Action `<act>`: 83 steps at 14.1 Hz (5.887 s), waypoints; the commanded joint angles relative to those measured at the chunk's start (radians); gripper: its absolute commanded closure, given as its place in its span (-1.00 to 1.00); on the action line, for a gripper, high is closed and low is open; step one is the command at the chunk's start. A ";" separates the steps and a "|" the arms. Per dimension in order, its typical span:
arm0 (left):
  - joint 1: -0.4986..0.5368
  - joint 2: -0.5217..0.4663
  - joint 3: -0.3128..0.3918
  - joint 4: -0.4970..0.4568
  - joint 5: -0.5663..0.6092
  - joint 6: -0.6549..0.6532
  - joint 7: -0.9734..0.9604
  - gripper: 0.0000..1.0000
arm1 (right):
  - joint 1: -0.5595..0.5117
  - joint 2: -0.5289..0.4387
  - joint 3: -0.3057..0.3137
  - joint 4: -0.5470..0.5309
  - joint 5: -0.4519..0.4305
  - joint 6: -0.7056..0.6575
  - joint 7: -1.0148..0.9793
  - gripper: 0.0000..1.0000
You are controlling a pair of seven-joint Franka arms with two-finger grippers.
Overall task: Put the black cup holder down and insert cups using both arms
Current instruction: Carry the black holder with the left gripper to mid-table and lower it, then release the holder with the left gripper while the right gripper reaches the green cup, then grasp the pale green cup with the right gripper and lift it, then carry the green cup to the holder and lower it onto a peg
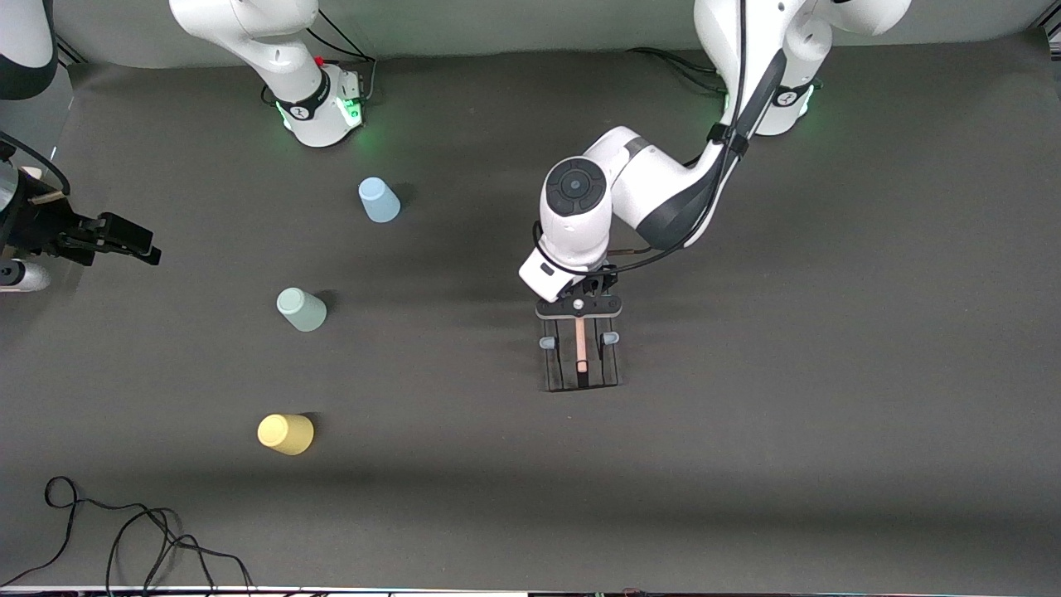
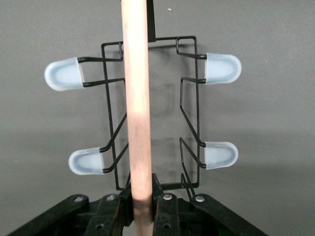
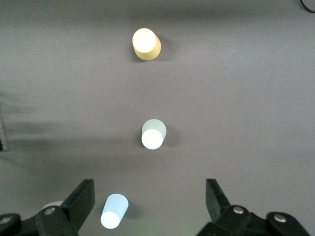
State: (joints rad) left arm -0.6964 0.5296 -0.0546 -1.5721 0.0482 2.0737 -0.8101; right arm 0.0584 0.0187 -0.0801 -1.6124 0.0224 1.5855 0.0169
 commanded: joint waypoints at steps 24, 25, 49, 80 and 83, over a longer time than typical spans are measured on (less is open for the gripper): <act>0.530 -0.417 0.024 -0.173 0.006 -0.118 0.579 -1.00 | 0.083 0.095 -0.023 -0.819 -0.052 0.990 -0.014 -1.00; 0.572 -0.445 0.024 -0.224 0.004 -0.118 0.661 -1.00 | 0.084 0.113 -0.023 -0.828 -0.052 1.013 -0.014 -1.00; 0.701 -0.445 0.047 0.001 -0.103 -0.388 0.706 -1.00 | 0.533 0.160 -0.012 -0.027 0.065 0.163 1.053 1.00; 0.698 -0.436 0.042 0.024 -0.087 -0.386 0.727 -1.00 | 0.763 0.492 -0.027 0.293 0.123 0.204 1.487 -1.00; 0.695 -0.436 0.042 0.026 -0.085 -0.382 0.727 -1.00 | 0.672 0.455 -0.029 0.374 0.122 0.039 1.277 -1.00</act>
State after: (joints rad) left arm 0.0031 0.0829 -0.0153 -1.5745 -0.0377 1.7141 -0.0952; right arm 0.7924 0.4886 -0.1106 -1.2864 0.1295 1.7097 1.4360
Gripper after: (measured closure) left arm 0.000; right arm 0.000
